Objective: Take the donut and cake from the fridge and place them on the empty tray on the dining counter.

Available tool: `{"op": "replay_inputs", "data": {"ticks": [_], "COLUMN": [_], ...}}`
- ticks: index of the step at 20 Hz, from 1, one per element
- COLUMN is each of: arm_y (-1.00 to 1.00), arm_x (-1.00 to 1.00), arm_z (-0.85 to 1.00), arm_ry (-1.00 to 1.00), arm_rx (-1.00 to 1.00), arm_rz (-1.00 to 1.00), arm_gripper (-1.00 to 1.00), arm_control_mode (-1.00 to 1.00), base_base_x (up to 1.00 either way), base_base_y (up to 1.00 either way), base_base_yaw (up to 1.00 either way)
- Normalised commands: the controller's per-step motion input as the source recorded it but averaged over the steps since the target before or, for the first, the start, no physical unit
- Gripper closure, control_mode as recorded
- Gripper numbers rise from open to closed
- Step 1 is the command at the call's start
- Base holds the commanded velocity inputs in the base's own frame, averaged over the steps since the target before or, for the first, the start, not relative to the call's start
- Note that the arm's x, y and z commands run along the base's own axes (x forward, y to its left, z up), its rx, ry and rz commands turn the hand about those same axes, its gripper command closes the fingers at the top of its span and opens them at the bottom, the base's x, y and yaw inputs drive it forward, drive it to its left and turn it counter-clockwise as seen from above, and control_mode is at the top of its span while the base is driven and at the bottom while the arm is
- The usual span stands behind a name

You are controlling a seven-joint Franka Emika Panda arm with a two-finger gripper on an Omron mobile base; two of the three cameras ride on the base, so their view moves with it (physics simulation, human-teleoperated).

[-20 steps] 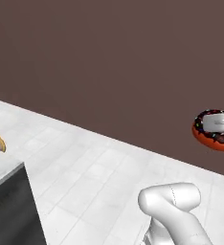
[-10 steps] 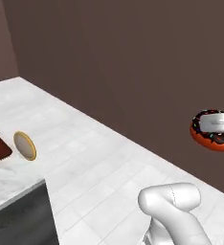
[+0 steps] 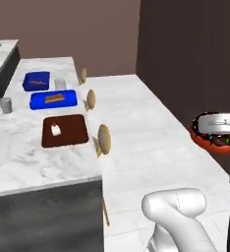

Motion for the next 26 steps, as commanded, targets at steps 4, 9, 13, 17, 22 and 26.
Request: {"op": "replay_inputs", "data": {"ticks": [4,9,13,17,22,26], "arm_y": [0.0,0.0,0.0,0.0,0.0,0.0], "arm_x": [0.0,0.0,0.0,0.0,0.0,0.0], "arm_z": [0.0,0.0,0.0,0.0,0.0,0.0], "arm_ry": [0.0,0.0,0.0,0.0,0.0,0.0], "arm_rx": [0.0,0.0,0.0,0.0,0.0,0.0], "arm_rz": [0.0,0.0,0.0,0.0,0.0,0.0], "arm_gripper": [1.0,1.0,1.0,1.0,1.0,1.0], "arm_control_mode": [1.0,1.0,1.0,1.0,1.0,1.0], "base_base_x": [0.6,0.76,0.74,0.37,0.11,0.03], "base_base_y": [-0.52,-0.58,-0.74,-0.77,-0.75,-0.84], "base_base_yaw": [0.71,0.62,0.56,0.56,0.58,0.53]}}
